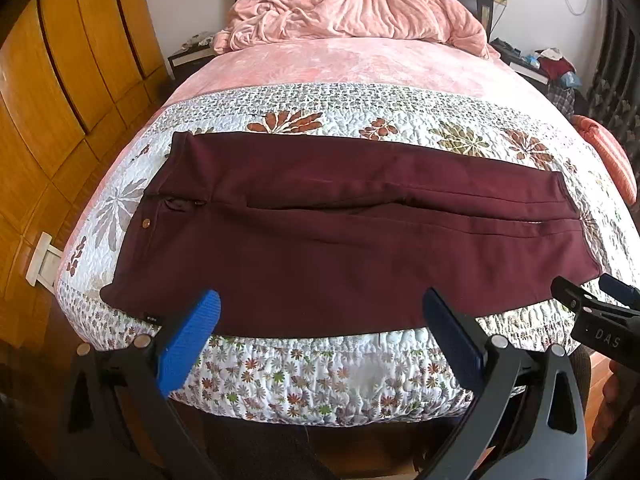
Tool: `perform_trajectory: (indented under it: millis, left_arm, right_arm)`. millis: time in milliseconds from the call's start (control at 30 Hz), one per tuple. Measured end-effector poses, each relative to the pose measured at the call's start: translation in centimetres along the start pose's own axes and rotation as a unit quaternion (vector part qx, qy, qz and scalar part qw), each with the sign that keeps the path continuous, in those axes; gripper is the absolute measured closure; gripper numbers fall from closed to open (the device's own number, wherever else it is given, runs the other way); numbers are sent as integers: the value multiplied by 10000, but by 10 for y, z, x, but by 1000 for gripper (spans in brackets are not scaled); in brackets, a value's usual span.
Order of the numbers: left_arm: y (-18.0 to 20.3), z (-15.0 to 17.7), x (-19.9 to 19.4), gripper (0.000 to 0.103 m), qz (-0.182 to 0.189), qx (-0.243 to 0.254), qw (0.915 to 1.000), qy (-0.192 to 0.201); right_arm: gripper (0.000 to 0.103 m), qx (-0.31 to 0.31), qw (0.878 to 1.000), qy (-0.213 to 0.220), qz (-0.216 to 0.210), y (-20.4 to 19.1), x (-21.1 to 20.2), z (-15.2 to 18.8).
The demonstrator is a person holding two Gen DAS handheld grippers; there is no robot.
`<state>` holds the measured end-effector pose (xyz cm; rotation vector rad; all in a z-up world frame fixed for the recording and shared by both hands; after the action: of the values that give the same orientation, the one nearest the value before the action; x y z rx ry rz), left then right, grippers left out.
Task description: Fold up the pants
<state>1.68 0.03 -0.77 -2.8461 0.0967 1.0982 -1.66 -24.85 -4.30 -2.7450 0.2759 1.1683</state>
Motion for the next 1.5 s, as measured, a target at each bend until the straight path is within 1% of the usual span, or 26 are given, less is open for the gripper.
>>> perform_trajectory:
  millis: [1500]
  left_arm:
    - [8, 0, 12, 3, 6, 50, 9999, -109]
  right_arm:
    - [4, 44, 10000, -41, 35, 4, 5, -2]
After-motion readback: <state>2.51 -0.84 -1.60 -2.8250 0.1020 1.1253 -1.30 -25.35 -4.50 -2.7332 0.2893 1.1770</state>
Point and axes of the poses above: each gripper's, at about its wrist camera, not at the fingertips, and x roughly the way its jaws point, y to its right, z to its underside, the point moved 3 cm from there along x, roughly the way its jaws point, and after that the axes turned 13 degrees about y, right-handed, at the moved point
